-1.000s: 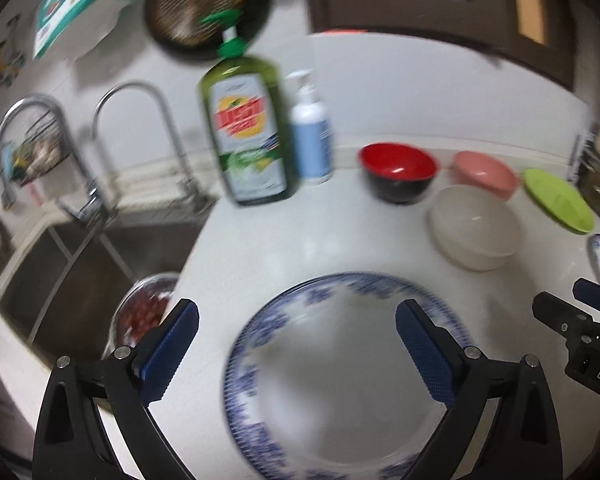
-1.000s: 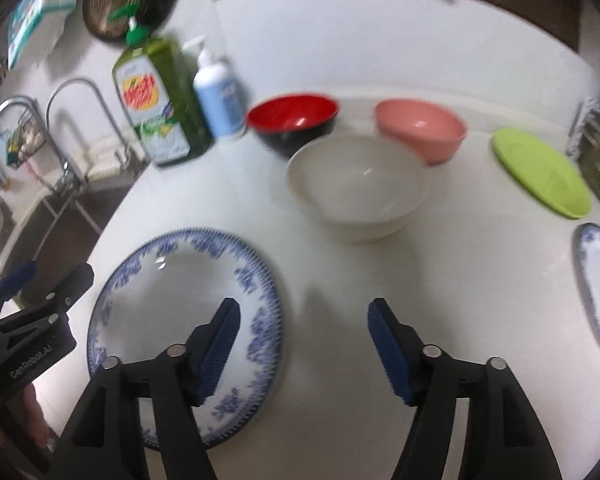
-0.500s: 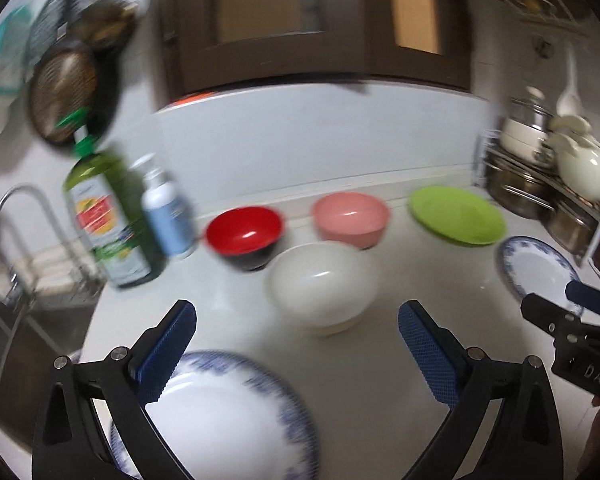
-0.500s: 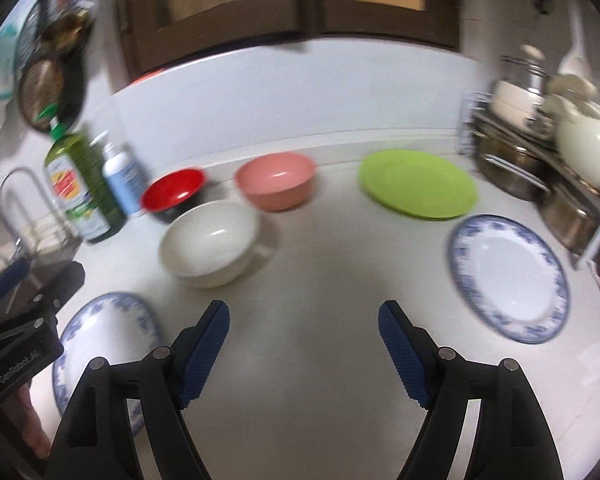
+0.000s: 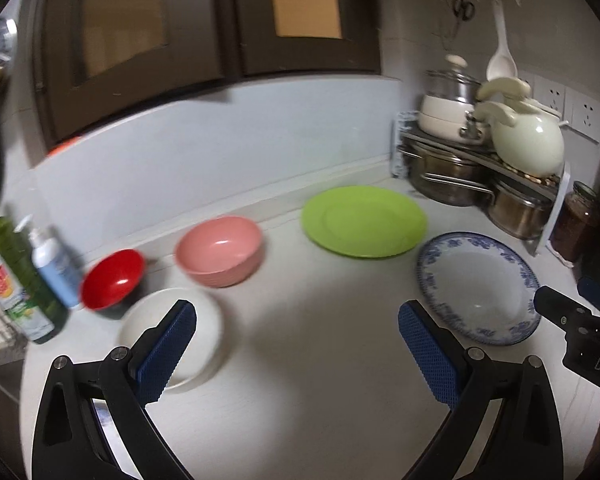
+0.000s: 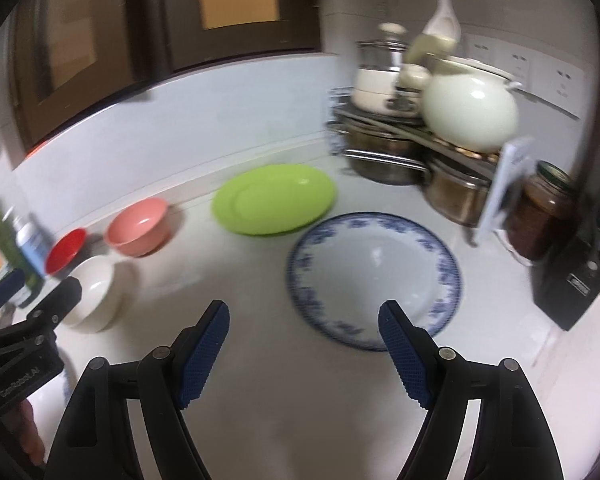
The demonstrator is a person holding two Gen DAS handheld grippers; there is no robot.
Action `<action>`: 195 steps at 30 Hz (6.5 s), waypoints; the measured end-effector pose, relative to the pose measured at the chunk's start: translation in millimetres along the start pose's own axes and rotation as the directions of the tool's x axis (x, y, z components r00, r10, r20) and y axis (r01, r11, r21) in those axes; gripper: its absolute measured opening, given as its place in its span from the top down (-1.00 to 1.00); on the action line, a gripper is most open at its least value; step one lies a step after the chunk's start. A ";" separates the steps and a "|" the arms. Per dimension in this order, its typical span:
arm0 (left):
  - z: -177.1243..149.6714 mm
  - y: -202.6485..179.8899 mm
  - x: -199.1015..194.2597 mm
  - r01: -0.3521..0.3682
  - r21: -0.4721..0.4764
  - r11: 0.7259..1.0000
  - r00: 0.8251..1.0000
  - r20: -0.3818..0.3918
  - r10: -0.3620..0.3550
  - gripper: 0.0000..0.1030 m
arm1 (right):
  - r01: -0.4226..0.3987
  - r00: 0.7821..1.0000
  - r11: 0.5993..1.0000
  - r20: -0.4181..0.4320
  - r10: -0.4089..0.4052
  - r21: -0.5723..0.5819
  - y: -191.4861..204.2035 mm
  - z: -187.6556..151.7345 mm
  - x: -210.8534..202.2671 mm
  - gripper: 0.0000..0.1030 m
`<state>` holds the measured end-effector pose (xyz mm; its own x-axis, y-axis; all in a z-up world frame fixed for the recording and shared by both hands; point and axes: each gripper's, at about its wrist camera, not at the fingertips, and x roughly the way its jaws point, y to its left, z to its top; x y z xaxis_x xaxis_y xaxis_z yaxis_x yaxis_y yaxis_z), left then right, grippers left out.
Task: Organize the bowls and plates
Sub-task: 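Move both grippers to the second blue-and-white plate by the pot rack, then close both grippers on the rim of the second plate, then carry the second plate with both grippers over the first plate, then lower the second plate onto the first and open both grippers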
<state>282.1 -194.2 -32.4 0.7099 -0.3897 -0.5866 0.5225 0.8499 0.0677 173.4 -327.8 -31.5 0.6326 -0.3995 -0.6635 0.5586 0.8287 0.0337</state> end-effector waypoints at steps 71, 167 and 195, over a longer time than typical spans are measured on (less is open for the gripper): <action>23.9 -141.2 198.4 0.223 0.021 0.975 0.910 -0.363 -0.200 0.30 | 0.150 0.953 0.980 -0.282 -0.109 0.127 -149.7 25.9 185.2 0.29; -180.5 287.3 -109.2 -0.495 -0.458 0.739 0.854 -0.415 0.314 0.32 | -0.526 0.842 0.716 -0.402 0.360 -0.460 297.5 -78.9 7.6 0.30; -216.9 298.5 -75.8 -0.487 -0.466 0.739 0.822 -0.531 0.207 0.32 | -0.510 0.830 0.701 -0.500 0.248 -0.499 326.3 -116.2 41.7 0.27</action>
<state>281.8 165.9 -142.8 0.4412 0.0440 -0.8963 -0.1797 0.9829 -0.0402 319.8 -28.5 -135.1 0.3954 0.0700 -0.9158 -0.1984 0.9801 -0.0108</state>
